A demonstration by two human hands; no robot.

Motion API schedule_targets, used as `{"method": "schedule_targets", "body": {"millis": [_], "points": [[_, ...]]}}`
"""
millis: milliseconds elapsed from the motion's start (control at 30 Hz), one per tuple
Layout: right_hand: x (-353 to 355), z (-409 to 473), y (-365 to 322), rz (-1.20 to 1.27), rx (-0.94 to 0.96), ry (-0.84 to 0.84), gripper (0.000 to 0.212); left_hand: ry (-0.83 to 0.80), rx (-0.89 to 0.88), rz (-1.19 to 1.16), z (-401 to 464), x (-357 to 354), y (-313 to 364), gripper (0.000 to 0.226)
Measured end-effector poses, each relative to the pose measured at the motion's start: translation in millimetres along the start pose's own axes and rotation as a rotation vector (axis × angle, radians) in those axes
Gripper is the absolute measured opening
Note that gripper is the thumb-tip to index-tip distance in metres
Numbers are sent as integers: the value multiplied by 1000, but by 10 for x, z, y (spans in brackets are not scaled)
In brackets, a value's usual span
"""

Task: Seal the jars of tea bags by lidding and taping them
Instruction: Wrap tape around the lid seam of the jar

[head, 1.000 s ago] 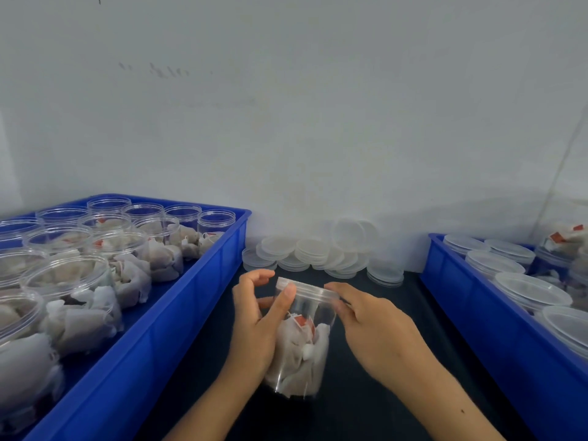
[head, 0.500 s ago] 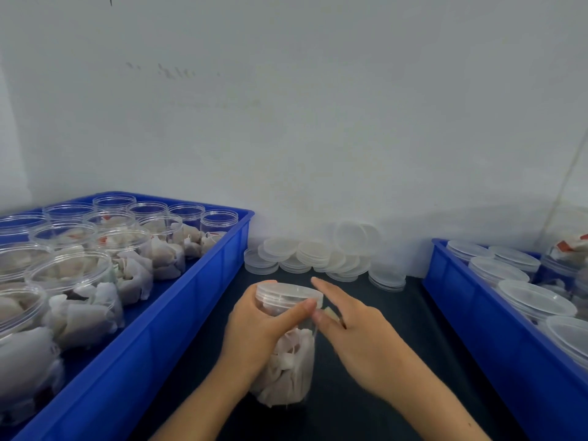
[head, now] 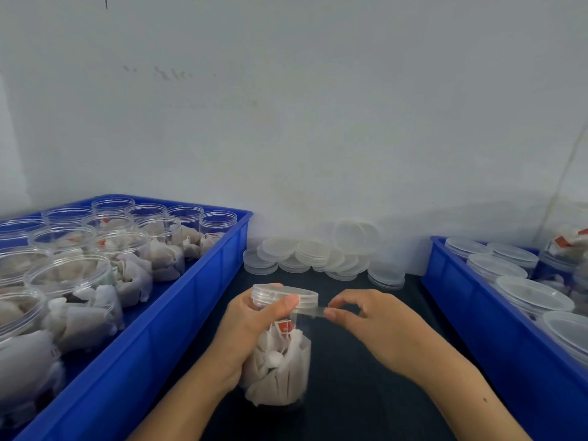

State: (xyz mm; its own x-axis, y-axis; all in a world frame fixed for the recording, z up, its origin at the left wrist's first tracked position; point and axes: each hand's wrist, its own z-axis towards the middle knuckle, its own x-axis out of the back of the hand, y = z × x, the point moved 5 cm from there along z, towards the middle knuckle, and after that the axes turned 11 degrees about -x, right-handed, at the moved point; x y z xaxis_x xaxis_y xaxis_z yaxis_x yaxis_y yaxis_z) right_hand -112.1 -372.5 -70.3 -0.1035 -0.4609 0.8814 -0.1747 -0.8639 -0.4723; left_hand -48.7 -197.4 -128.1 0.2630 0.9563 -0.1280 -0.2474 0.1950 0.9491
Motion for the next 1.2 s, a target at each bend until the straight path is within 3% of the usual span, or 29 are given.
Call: {"method": "schedule_targets", "body": {"millis": [300,600,733,867,1000,1067,1200], "points": [[-54,19,-19,-16,10,32,44,-15,24,-48,15,-5,-4,79],[-95,10,-97,-118,57,76,41,-20,30,-114,39,-9,-46,81],[-144,21,-107,-45,50,79,39,-54,45,-166,39,-11,-96,77],[-149,28,-64,20,-13,70,38,5,-86,96,74,-6,-63,61],[-133,-3,-100,-29,-27,107,39,308,-426,469,-18,79,99,42],[-151,-41,-155,-74,-22,123,40,391,-480,643,-93,73,142,46],[-190,-94,-240,-160,9,167,38,247,-370,723,-101,-121,79,54]]}}
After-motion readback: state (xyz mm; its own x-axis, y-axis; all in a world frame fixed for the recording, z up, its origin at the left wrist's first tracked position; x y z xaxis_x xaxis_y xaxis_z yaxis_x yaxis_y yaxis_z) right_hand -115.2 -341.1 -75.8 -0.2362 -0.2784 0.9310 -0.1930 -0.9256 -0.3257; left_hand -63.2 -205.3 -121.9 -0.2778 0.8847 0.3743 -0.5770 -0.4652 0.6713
